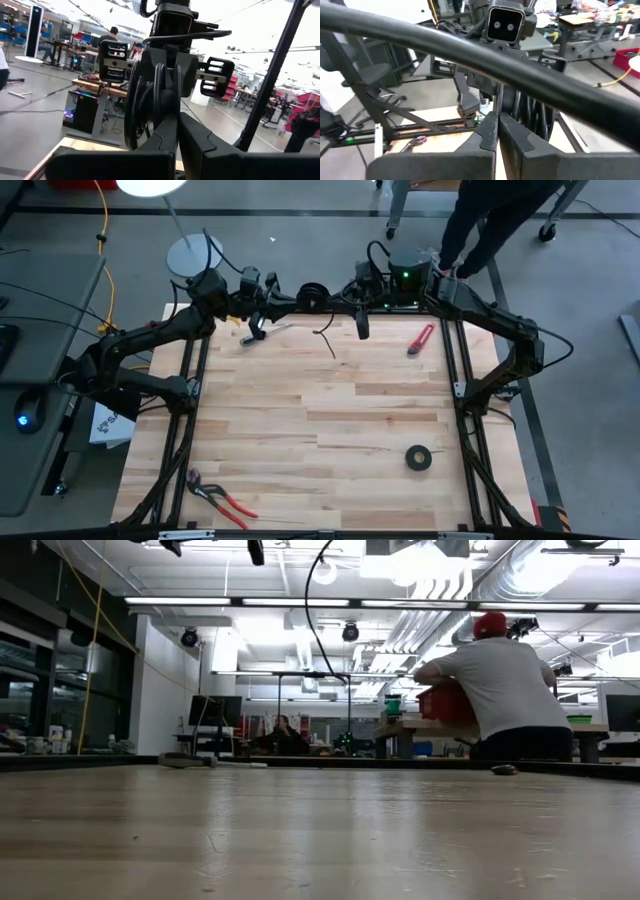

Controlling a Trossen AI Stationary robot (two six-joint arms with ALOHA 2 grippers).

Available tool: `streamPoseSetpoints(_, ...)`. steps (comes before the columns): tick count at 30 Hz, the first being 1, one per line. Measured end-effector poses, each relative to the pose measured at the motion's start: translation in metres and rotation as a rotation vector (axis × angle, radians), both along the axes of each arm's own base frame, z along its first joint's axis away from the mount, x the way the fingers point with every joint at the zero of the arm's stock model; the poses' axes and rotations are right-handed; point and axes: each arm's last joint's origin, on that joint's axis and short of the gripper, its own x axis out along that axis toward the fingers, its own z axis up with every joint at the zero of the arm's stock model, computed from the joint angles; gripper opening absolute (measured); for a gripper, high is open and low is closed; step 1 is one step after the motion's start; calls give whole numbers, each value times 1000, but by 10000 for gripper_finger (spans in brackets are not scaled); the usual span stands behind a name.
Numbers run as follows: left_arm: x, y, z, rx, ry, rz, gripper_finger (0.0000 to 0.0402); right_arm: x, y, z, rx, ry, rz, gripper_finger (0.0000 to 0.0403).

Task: Coil cords
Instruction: Uncoil the black wire from the black spool

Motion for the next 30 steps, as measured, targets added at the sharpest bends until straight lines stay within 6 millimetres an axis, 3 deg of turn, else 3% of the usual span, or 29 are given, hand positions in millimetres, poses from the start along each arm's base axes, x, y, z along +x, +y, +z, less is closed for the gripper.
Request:
streamPoseSetpoints(9, -1, 1, -2, -21, 23, -47, 1, -18, 3, 13, -67, -20, -76, 14)
streamPoseSetpoints(13, -2, 4, -5, -39, 50, -32, 1, -34, 6, 25, -96, -43, -148, 67)
streamPoseSetpoints(17, -2, 5, -8, -55, 78, -31, 1, -39, 6, 18, -122, 46, -219, 127)
streamPoseSetpoints(20, -1, 5, -13, -86, 131, -42, 1, -56, 7, 17, -118, 124, -252, 155)
streamPoseSetpoints(26, 5, -7, -22, -184, 217, -105, 0, -62, 8, -14, -68, 409, -167, 154)
streamPoseSetpoints(30, 6, -12, -8, -174, 212, -124, 0, -56, 9, -34, -40, 431, -49, 140)
